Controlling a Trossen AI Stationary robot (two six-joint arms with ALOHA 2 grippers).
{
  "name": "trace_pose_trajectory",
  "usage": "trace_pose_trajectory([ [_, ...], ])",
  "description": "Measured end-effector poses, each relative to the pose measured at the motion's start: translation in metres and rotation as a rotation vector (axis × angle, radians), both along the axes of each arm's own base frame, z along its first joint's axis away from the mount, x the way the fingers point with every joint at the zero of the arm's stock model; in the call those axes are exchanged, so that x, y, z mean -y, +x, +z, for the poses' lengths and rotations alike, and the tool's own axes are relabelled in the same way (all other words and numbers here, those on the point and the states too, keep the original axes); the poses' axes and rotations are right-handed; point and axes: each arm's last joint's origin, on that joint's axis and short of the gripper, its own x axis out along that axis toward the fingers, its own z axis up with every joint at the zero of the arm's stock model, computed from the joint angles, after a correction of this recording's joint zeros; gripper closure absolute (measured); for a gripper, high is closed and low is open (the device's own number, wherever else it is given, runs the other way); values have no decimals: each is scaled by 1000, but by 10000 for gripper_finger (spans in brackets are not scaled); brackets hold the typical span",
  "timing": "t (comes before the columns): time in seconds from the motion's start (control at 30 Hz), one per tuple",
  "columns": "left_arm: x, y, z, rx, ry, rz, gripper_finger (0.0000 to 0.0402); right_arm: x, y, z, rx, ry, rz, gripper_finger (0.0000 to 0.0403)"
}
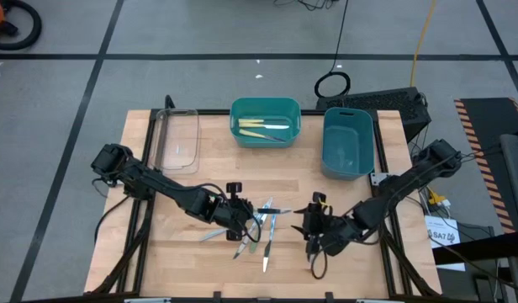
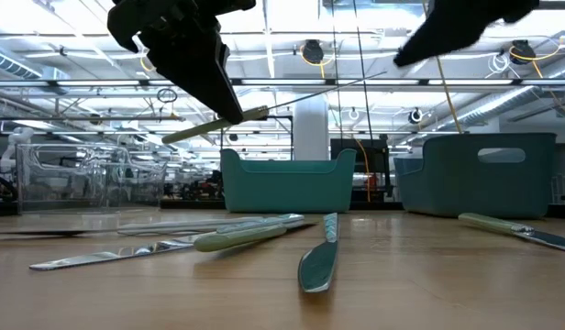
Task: Sort silverware by color (type)
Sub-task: Put the top green knife into the transparent bin
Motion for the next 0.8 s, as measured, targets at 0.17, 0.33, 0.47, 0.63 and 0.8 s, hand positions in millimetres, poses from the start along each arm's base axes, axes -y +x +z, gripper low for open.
trace_pose_trajectory([
  [0.17,0,1,1,15,-5,1,348,-9,-2,12,31,-14,14,204],
  [0.33,1,2,2,32,-9,1,348,-10,-1,13,60,22,-33,204],
  [0.47,1,2,2,33,-3,3,348,-9,-1,13,64,26,-37,204],
  [0.63,0,2,2,32,16,4,348,-10,-1,13,65,19,-24,204],
  [0.8,0,2,2,35,25,10,348,-10,-1,13,62,10,-17,204],
])
